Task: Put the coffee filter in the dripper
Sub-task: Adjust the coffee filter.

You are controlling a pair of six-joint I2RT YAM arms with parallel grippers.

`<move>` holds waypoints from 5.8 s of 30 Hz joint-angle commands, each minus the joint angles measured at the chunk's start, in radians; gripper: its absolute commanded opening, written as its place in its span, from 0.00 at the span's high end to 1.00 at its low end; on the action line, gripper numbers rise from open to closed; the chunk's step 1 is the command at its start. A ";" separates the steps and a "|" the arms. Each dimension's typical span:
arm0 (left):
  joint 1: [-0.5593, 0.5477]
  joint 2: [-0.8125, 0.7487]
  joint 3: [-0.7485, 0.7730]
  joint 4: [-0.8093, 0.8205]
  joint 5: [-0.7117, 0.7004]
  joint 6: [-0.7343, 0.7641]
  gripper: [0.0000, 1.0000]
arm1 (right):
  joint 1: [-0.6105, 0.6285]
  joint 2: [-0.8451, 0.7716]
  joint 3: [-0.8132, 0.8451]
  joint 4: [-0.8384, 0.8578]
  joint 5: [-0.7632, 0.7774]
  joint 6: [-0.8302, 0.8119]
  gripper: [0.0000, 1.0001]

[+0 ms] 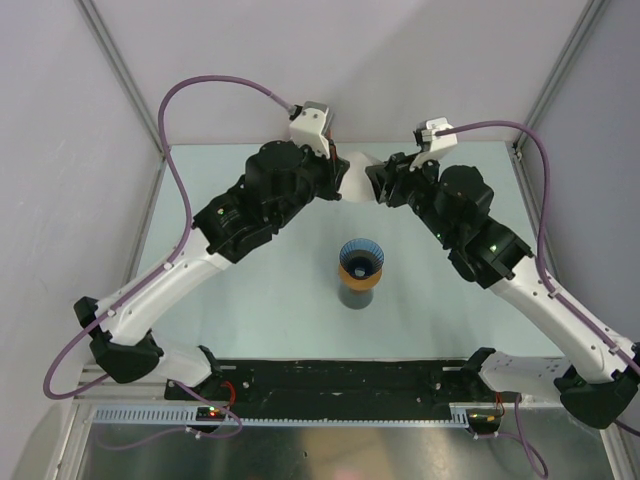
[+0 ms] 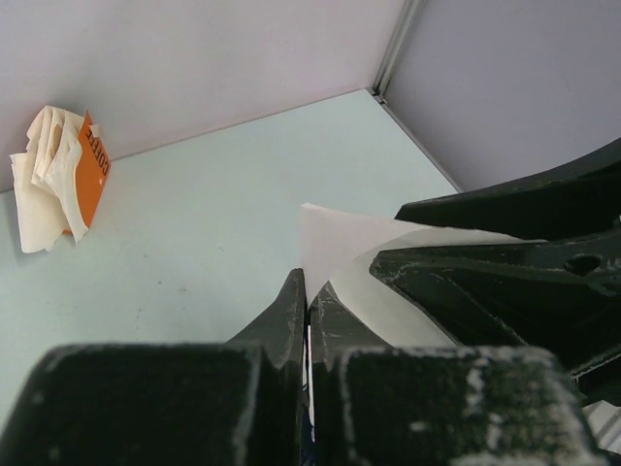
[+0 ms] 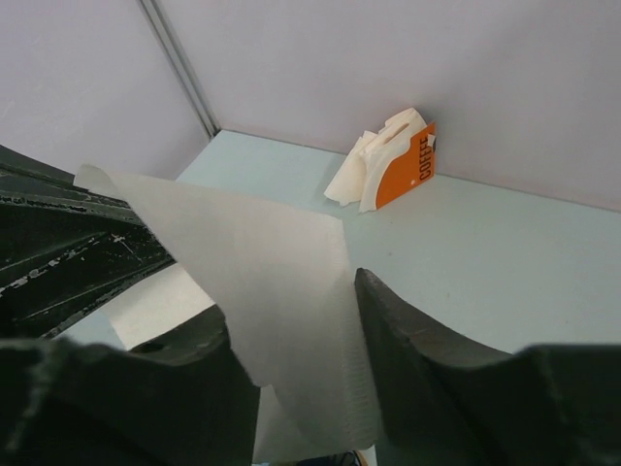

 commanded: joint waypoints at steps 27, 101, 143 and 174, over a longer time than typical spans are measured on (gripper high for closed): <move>0.304 -0.335 -0.268 0.017 1.018 0.191 0.05 | -0.324 -0.146 -0.084 0.047 -1.122 -0.012 1.00; 0.129 -0.303 -0.273 -0.028 1.122 0.511 1.00 | -0.309 -0.190 -0.054 -0.237 -1.273 -0.159 0.63; 0.092 -0.282 -0.289 -0.059 1.125 0.511 0.68 | -0.245 -0.195 -0.044 -0.259 -1.307 -0.307 1.00; 0.369 -0.172 -0.224 0.823 1.075 -0.592 1.00 | -0.627 -0.146 -0.075 0.454 -1.193 0.506 0.13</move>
